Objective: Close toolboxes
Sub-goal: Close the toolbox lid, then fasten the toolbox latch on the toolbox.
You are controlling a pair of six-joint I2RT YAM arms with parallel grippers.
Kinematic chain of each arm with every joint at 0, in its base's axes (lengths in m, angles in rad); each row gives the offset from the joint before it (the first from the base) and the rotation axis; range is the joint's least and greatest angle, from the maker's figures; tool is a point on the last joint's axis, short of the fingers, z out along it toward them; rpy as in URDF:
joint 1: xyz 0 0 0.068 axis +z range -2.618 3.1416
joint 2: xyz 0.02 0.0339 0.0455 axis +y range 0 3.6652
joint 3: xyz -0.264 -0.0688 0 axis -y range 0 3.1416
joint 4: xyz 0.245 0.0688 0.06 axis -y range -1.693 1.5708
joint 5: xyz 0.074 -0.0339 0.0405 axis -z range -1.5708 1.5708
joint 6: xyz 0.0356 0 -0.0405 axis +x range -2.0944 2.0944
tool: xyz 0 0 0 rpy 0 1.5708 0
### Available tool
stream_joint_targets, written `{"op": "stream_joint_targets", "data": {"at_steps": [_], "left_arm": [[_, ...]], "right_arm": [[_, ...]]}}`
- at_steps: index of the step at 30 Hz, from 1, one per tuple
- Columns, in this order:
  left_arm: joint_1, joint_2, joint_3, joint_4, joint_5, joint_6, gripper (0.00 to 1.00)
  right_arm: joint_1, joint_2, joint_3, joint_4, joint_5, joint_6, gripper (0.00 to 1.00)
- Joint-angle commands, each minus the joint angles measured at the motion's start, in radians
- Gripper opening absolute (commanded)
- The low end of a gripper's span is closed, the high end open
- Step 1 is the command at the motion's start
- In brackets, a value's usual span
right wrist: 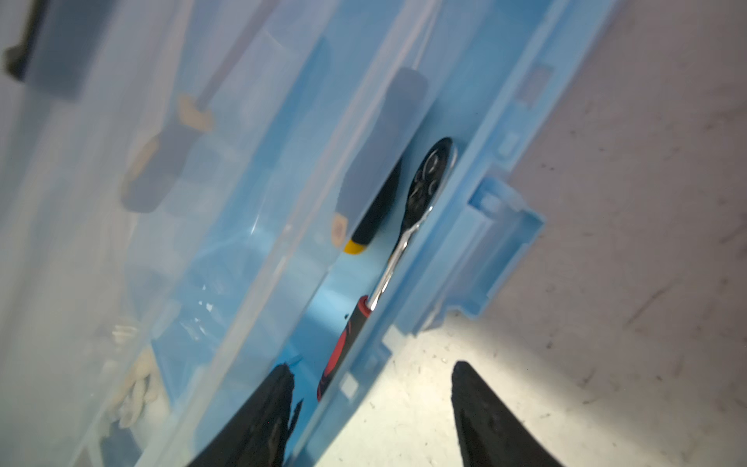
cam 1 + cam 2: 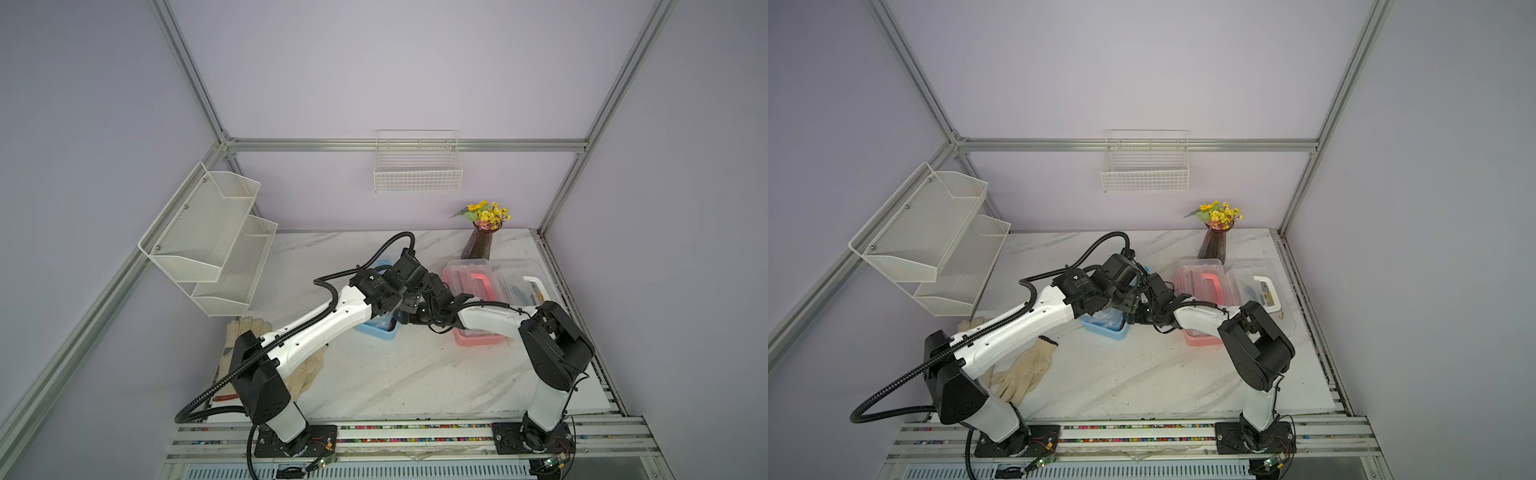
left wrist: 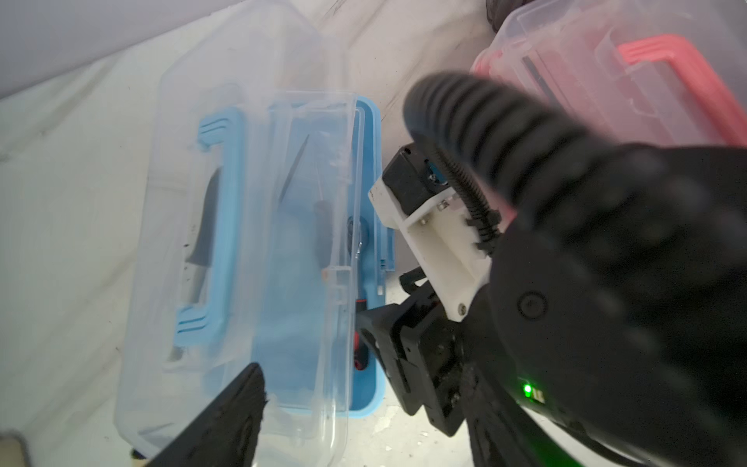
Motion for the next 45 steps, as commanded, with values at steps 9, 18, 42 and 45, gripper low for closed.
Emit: {"op": "stream_joint_targets", "data": {"at_steps": [9,18,42,45], "left_arm": [[0.062,-0.121,0.001,0.130,0.072,-0.020,0.94],[0.247,-0.140,-0.101,0.164,0.113,0.024,1.00],[0.432,0.126,-0.200,0.277,0.282,0.060,1.00],[0.477,0.130,-0.245,0.307,0.377,0.033,0.98]], "right_arm": [[-0.026,-0.159,0.056,-0.315,0.163,-0.045,0.72],[-0.085,-0.325,-0.022,-0.306,0.099,-0.051,0.72],[-0.152,-0.329,-0.178,0.051,-0.124,0.062,0.84],[-0.152,-0.290,-0.178,0.094,-0.136,0.086,0.84]]}}
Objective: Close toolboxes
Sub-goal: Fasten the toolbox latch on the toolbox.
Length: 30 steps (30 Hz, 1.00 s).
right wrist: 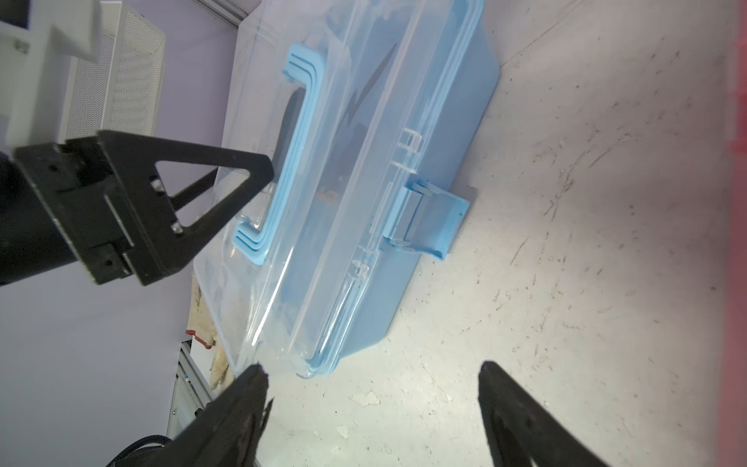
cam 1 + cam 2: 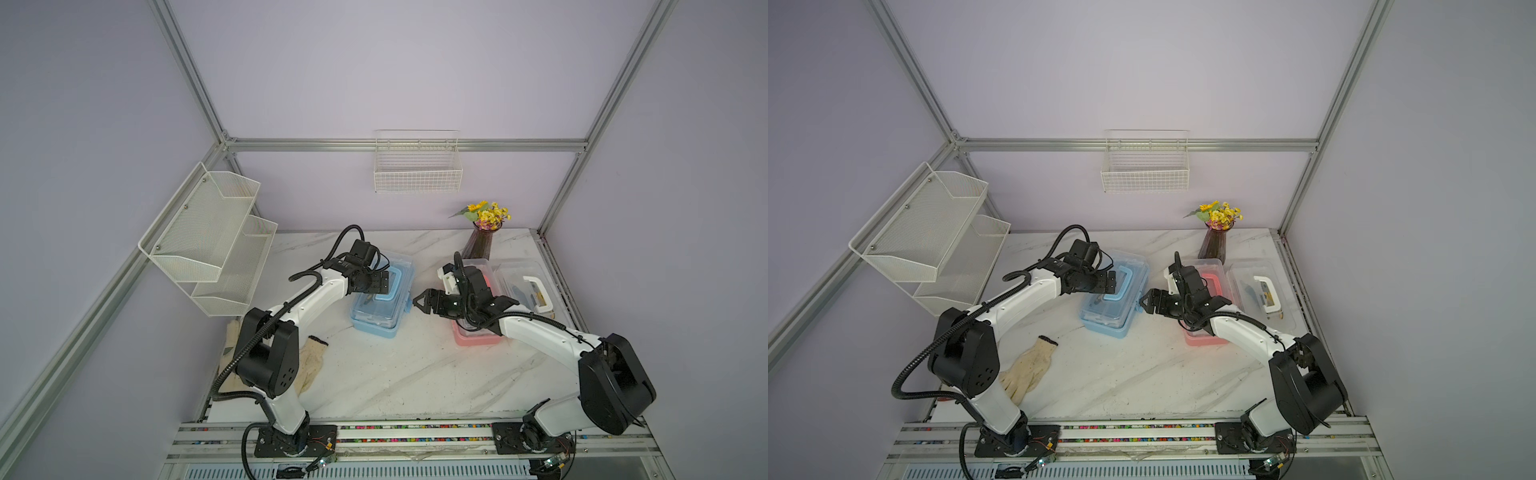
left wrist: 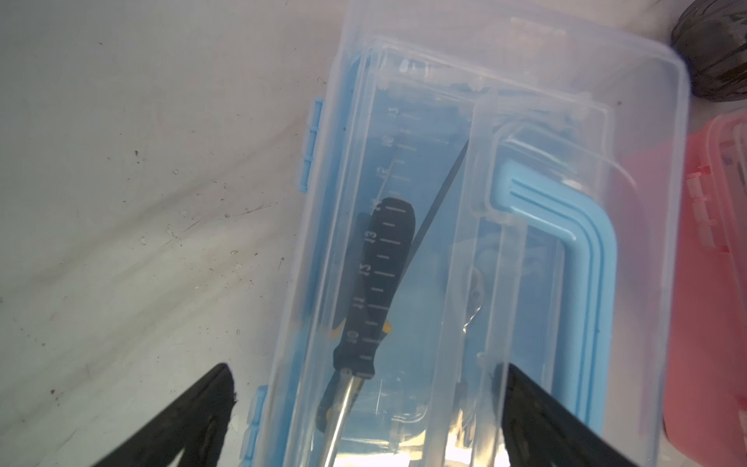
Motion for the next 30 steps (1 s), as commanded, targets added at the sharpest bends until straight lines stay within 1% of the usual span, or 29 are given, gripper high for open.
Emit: {"op": "stream_joint_targets", "data": {"at_steps": [1,5,11,14,18,21,24,30], "left_arm": [[0.058,0.004,-0.078,0.048,0.107,-0.014,0.96],[0.115,-0.035,-0.193,0.121,0.196,-0.050,0.87],[0.206,-0.088,-0.368,0.252,0.314,-0.125,0.79],[0.244,-0.106,-0.434,0.302,0.363,-0.147,0.77],[0.256,-0.127,-0.476,0.325,0.390,-0.162,0.76],[0.261,-0.131,-0.496,0.344,0.405,-0.177,0.75],[0.262,-0.131,-0.501,0.350,0.414,-0.180,0.74],[0.263,-0.136,-0.500,0.350,0.424,-0.179,0.73]], "right_arm": [[0.001,0.048,0.001,0.087,-0.023,0.039,0.84],[0.001,0.089,0.015,0.114,-0.024,0.086,0.84],[0.002,0.132,0.001,0.234,-0.070,0.150,0.84],[0.001,0.152,-0.017,0.302,-0.092,0.184,0.84],[0.001,0.198,-0.038,0.430,-0.115,0.240,0.87],[0.002,0.262,-0.064,0.589,-0.135,0.318,0.89],[0.001,0.327,-0.078,0.723,-0.136,0.388,0.92],[0.001,0.413,-0.093,0.911,-0.134,0.479,0.96]]}}
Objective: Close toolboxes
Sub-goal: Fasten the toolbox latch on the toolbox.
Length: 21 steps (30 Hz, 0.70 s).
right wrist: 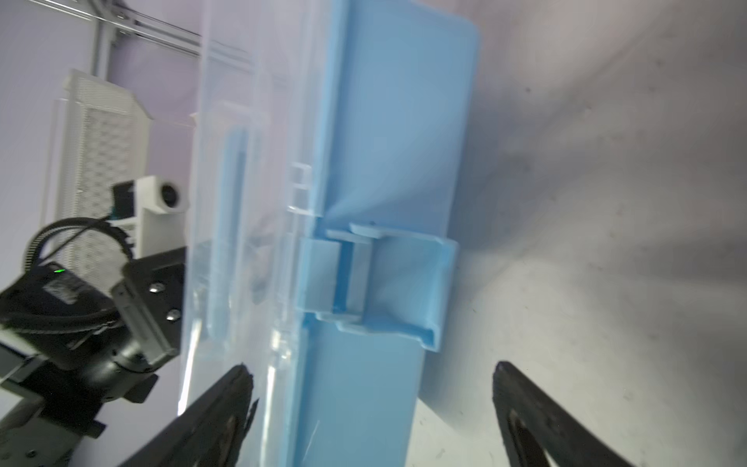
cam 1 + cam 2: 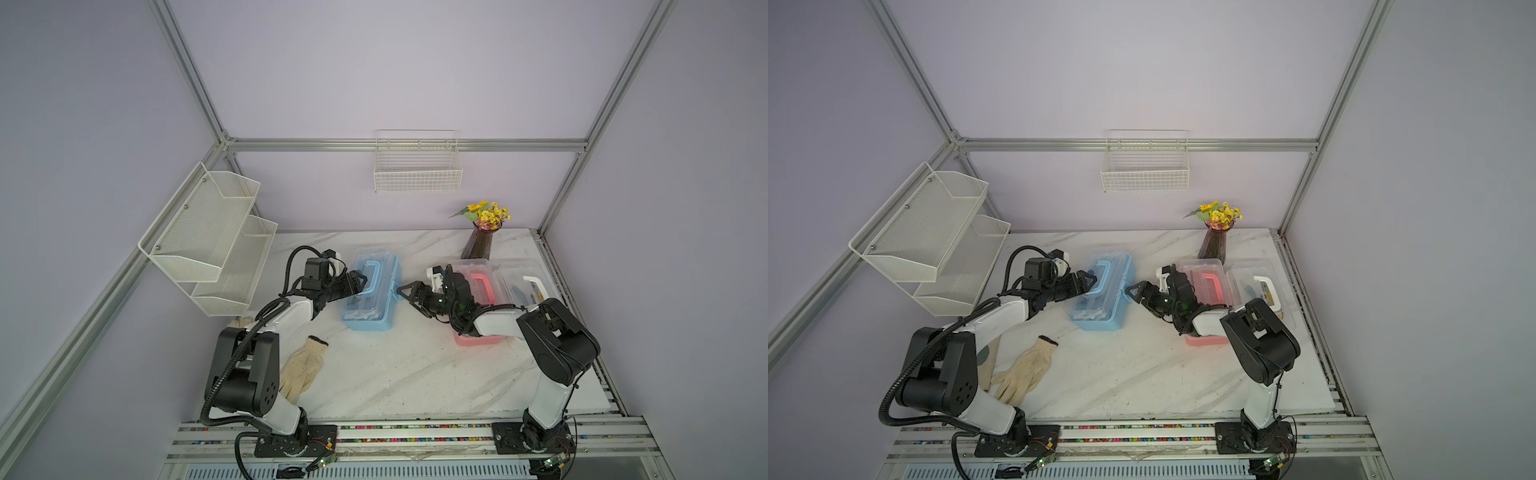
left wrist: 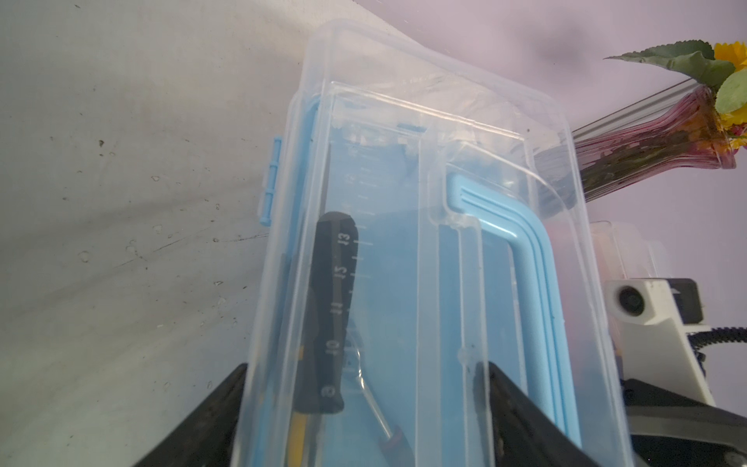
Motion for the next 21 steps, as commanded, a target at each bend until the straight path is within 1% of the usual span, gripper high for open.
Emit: {"op": "stream_joint_targets", "data": {"at_steps": [1,4,7,10,13,15,17,18,21], "left_arm": [[-0.001,0.034,-0.068,-0.185,0.015,-0.046,0.72],[-0.001,0.033,-0.067,-0.185,0.015,-0.047,0.72],[-0.001,0.034,-0.068,-0.186,0.013,-0.045,0.72],[-0.001,0.032,-0.068,-0.189,0.006,-0.044,0.72],[0.001,0.029,-0.065,-0.201,-0.010,-0.040,0.71],[0.002,0.023,-0.067,-0.209,-0.020,-0.040,0.71],[0.004,0.019,-0.070,-0.209,-0.020,-0.040,0.71],[0.004,0.019,-0.070,-0.209,-0.018,-0.041,0.71],[0.004,0.018,-0.068,-0.209,-0.008,-0.042,0.71]], "right_arm": [[0.000,0.067,-0.029,0.181,-0.011,0.092,0.96],[0.002,0.092,-0.027,0.236,-0.012,0.120,0.97],[0.009,0.104,-0.010,0.198,0.009,0.114,0.97],[0.014,0.093,0.022,0.054,0.046,0.076,0.97],[0.044,0.040,0.061,-0.129,0.127,0.000,0.97],[0.060,0.016,0.078,-0.215,0.182,-0.019,0.97],[0.065,0.012,0.071,-0.213,0.195,-0.008,0.97],[0.065,0.021,0.062,-0.183,0.189,0.006,0.97],[0.067,0.064,0.032,-0.032,0.155,0.067,0.97]]}}
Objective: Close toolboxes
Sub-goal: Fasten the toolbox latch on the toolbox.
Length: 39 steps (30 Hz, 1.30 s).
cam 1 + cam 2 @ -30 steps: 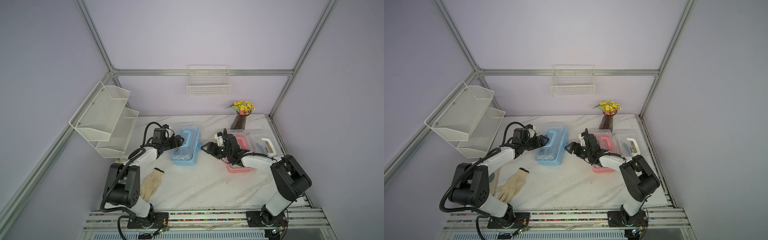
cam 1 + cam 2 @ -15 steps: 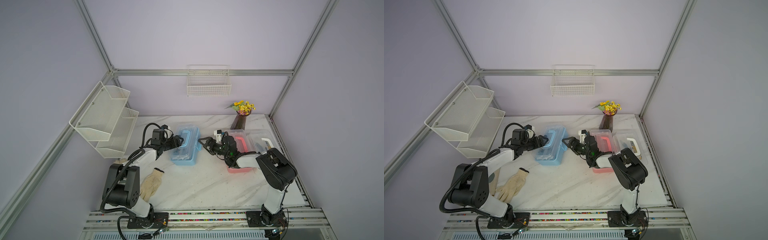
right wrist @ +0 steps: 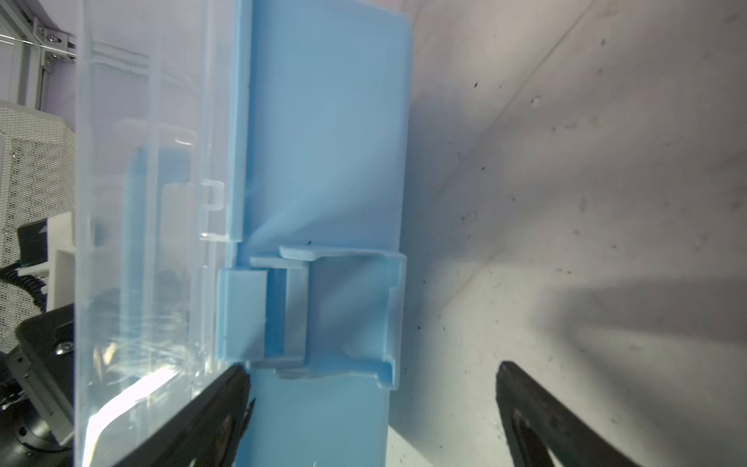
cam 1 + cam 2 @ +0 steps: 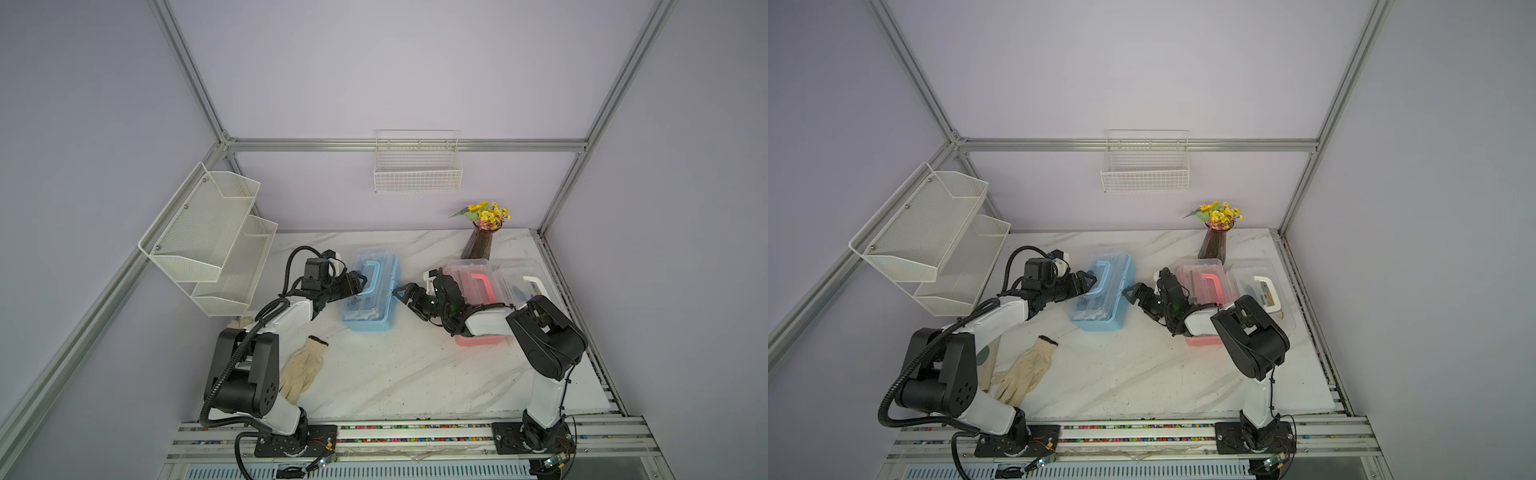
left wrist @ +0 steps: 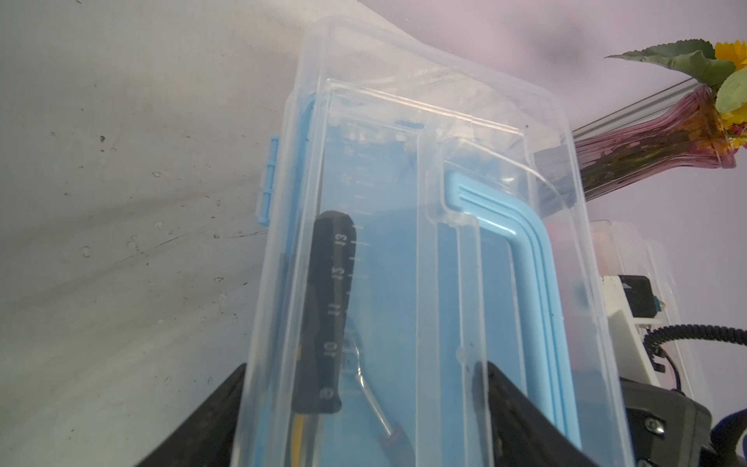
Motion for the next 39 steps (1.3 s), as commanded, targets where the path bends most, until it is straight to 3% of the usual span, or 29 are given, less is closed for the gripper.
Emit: {"op": "stream_joint_targets", "data": {"at_steps": [1,6,13,19,28,34,39], "left_arm": [[0.003,0.023,-0.067,-0.200,-0.006,-0.040,0.71],[0.003,0.016,-0.070,-0.200,-0.002,-0.035,0.70],[0.003,0.016,-0.068,-0.199,0.004,-0.034,0.70],[0.002,0.005,-0.065,-0.208,-0.015,-0.029,0.68],[-0.025,-0.030,-0.038,-0.268,-0.060,-0.022,0.68],[-0.075,-0.062,-0.016,-0.290,-0.088,-0.051,0.73],[-0.118,-0.066,-0.006,-0.289,-0.107,-0.086,0.84]], "right_arm": [[0.011,0.028,-0.025,0.133,0.004,0.065,0.97],[0.022,0.065,-0.043,0.325,-0.025,0.132,0.96],[0.030,0.079,-0.031,0.399,-0.043,0.176,0.94],[0.030,0.027,-0.037,0.355,-0.041,0.149,0.91],[0.032,-0.116,-0.017,0.066,0.042,-0.016,0.90],[0.034,-0.111,-0.018,0.082,0.029,-0.011,0.89],[0.034,-0.098,-0.018,0.094,0.015,-0.005,0.88]]}}
